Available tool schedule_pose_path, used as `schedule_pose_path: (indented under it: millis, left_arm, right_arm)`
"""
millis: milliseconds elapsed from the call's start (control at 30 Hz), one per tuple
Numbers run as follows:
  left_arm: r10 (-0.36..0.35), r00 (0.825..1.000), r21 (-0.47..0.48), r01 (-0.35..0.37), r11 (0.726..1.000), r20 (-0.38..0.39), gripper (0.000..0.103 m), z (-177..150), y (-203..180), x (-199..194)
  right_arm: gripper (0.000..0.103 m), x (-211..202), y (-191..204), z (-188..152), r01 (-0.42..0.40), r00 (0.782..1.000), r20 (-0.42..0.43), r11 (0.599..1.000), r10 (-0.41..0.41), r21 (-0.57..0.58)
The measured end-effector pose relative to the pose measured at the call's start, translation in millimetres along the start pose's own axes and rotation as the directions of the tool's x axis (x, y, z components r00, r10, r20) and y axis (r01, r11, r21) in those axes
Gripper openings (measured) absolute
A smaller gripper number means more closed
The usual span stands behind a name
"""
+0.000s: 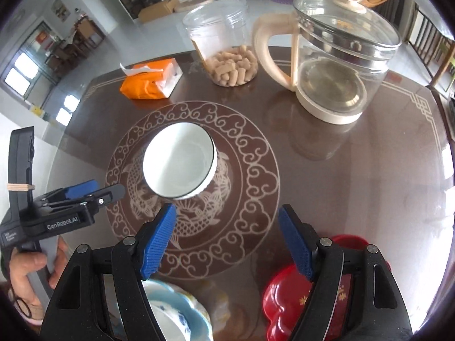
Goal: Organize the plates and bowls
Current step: 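Move both tools to the black-rimmed white bowl and grip its rim, then carry the black-rimmed bowl and lower it into the nested bowls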
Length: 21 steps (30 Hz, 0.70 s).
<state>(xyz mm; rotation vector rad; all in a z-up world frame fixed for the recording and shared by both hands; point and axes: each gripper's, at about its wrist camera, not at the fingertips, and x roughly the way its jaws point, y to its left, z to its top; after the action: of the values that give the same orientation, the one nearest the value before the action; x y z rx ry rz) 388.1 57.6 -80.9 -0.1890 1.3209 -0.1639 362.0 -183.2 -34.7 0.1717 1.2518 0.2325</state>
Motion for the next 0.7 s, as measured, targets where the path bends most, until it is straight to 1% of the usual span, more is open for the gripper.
schedule_pose_path:
  millis: [67,100,167,233,300,367,400,433,467,533,567,600,667,700]
  left_arm:
    - [-0.023,1.000,-0.018,0.022,1.000,-0.019,0.065,7,-1,12]
    - [-0.031,0.999,-0.022,0.030,0.999,-0.028,0.063,9,-1,16]
    - [-0.038,0.998,-0.024,0.037,0.999,-0.041,0.048,12,-2,25]
    - [-0.046,0.998,-0.033,0.044,0.998,-0.051,0.042,14,-1,33]
    - [-0.058,0.997,-0.052,0.055,0.997,-0.053,0.038,16,1,39]
    - [-0.079,0.995,-0.076,0.074,0.994,-0.054,0.031,17,3,44]
    - [-0.089,0.994,-0.085,0.084,0.993,-0.056,0.028,18,4,46]
    - [-0.096,0.994,-0.091,0.091,0.992,-0.059,0.023,19,4,48]
    - [-0.099,0.993,-0.091,0.093,0.992,-0.063,0.019,19,3,51]
    - [-0.076,0.996,-0.081,0.072,0.994,-0.056,0.015,20,1,53]
    - [-0.062,0.997,-0.075,0.058,0.996,-0.050,0.011,21,0,54]
    - [-0.061,0.997,-0.073,0.058,0.996,-0.039,0.011,22,0,55]
    - [-0.075,0.997,-0.083,0.073,0.994,-0.018,0.010,23,2,54]
    - [-0.073,0.997,-0.082,0.071,0.994,-0.015,0.010,23,2,55]
  right_arm:
    - [0.076,15,3,11,0.002,1.000,-0.011,1.000,-0.002,-0.010]
    - [0.076,23,5,15,0.006,1.000,-0.019,1.000,-0.006,-0.016]
    - [0.075,36,10,21,-0.002,0.999,-0.032,0.999,0.001,-0.034]
    - [0.068,49,13,24,-0.007,0.999,-0.047,0.999,0.005,-0.049]
    - [0.053,61,15,25,-0.013,0.998,-0.068,0.998,0.010,-0.054]
    - [0.047,73,14,27,-0.021,0.996,-0.085,0.999,0.017,-0.049]
    - [0.046,78,14,27,-0.023,0.996,-0.091,0.999,0.019,-0.047]
    - [0.045,82,13,28,-0.025,0.995,-0.095,0.999,0.021,-0.044]
    - [0.044,86,12,28,-0.024,0.995,-0.098,0.999,0.020,-0.041]
    - [0.040,93,11,30,-0.022,0.994,-0.106,0.999,0.019,-0.034]
    - [0.036,96,10,30,-0.020,0.994,-0.110,0.999,0.016,-0.032]
    - [0.029,99,9,30,-0.018,0.993,-0.116,0.999,0.014,-0.030]
    - [0.023,101,7,30,-0.037,0.992,-0.118,0.999,0.035,-0.016]
    - [0.016,101,8,30,-0.053,0.992,-0.118,0.999,0.051,-0.014]
